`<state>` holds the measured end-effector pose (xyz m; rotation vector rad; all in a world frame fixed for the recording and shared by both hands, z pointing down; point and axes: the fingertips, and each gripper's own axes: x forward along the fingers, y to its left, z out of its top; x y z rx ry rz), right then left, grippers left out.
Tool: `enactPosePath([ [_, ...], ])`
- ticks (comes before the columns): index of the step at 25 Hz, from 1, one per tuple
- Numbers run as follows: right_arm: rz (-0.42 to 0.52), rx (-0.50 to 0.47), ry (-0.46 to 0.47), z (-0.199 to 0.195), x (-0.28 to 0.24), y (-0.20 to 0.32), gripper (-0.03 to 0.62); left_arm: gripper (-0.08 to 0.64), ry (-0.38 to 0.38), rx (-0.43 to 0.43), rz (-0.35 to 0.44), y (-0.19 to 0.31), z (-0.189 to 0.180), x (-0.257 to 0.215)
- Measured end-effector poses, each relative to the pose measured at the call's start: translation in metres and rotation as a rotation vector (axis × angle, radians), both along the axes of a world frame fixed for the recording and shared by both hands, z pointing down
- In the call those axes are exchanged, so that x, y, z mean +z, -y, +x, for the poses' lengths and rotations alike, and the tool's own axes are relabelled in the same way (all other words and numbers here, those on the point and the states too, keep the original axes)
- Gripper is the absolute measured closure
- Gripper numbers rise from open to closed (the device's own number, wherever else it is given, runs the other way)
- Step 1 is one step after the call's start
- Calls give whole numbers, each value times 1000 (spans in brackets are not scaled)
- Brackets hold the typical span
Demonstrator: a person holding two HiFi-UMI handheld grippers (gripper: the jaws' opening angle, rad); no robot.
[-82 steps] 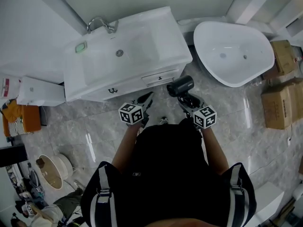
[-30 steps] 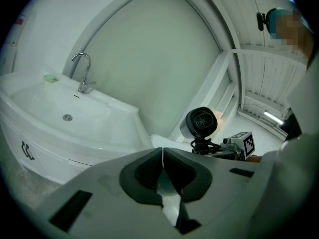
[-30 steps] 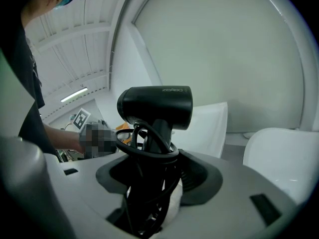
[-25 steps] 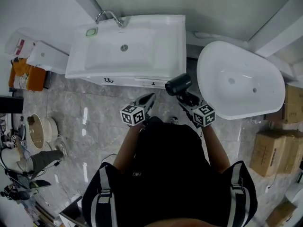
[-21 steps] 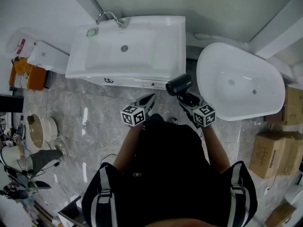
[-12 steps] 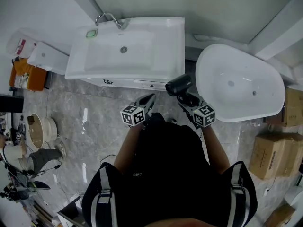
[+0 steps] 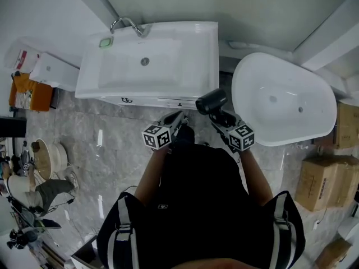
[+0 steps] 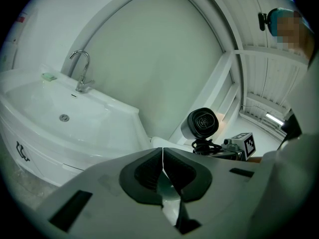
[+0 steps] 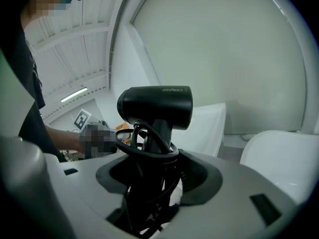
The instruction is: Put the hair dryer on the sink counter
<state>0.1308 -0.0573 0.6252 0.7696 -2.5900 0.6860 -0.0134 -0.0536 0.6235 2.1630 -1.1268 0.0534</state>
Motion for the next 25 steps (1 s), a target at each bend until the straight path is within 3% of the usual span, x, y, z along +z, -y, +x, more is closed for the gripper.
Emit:
enactPosePath([
  [25, -41, 113, -31, -38, 9, 72, 295, 543, -18, 144, -20, 102, -29, 3],
])
